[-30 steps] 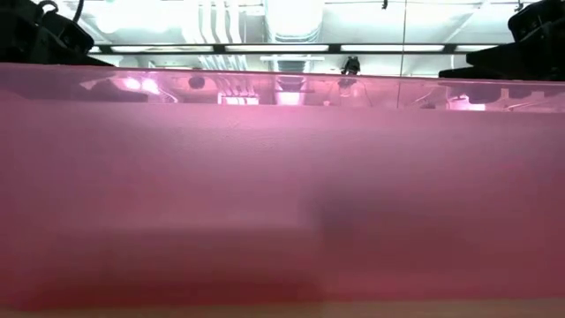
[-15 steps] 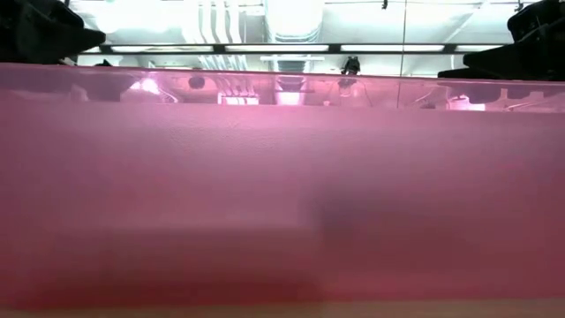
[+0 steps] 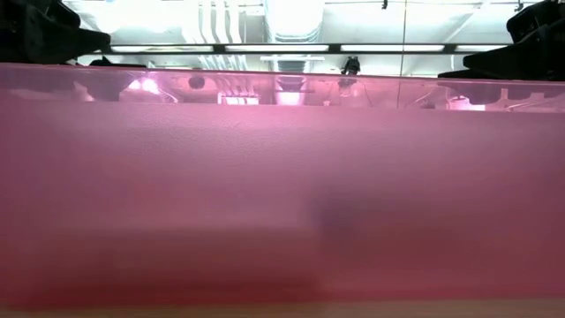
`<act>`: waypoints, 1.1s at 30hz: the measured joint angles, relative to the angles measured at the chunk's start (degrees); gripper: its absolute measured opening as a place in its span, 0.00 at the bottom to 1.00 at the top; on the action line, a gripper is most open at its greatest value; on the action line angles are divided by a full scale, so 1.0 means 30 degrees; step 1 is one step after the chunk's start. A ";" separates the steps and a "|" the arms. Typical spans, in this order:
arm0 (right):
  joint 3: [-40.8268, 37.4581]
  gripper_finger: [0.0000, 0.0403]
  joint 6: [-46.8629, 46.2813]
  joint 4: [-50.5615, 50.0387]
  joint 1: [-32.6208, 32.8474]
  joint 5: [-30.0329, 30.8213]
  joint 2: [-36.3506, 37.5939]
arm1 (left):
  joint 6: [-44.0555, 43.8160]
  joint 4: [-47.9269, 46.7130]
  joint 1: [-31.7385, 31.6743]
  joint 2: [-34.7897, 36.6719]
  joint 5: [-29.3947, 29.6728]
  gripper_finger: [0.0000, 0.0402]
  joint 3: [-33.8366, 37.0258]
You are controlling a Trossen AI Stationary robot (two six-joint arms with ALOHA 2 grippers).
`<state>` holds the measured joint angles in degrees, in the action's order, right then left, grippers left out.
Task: Pick & Place Toys
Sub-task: Return to Home Position
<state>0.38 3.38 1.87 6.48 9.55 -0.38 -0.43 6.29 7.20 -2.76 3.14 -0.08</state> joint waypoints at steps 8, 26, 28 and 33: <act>0.0000 0.82 0.0007 -0.0007 0.0000 -0.0002 -0.0041 | 0.0000 -0.0983 0.0000 -0.0022 0.0012 0.94 0.0000; 0.0000 0.82 0.0013 0.0022 0.0000 0.0004 -0.0233 | 0.0150 -0.1693 0.0007 -0.0034 -0.0053 0.94 0.0000; 0.0000 0.82 0.0015 0.0022 0.0000 -0.0001 -0.0233 | 0.0153 -0.1693 0.0007 -0.0033 -0.0053 0.94 0.0000; 0.0000 0.82 0.0015 0.0029 0.0000 0.0003 -0.0254 | 0.0153 -0.1693 0.0007 -0.0036 -0.0053 0.94 0.0000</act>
<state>0.38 3.42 1.96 6.48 9.56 -1.14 0.03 1.21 7.22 -2.87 2.98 -0.08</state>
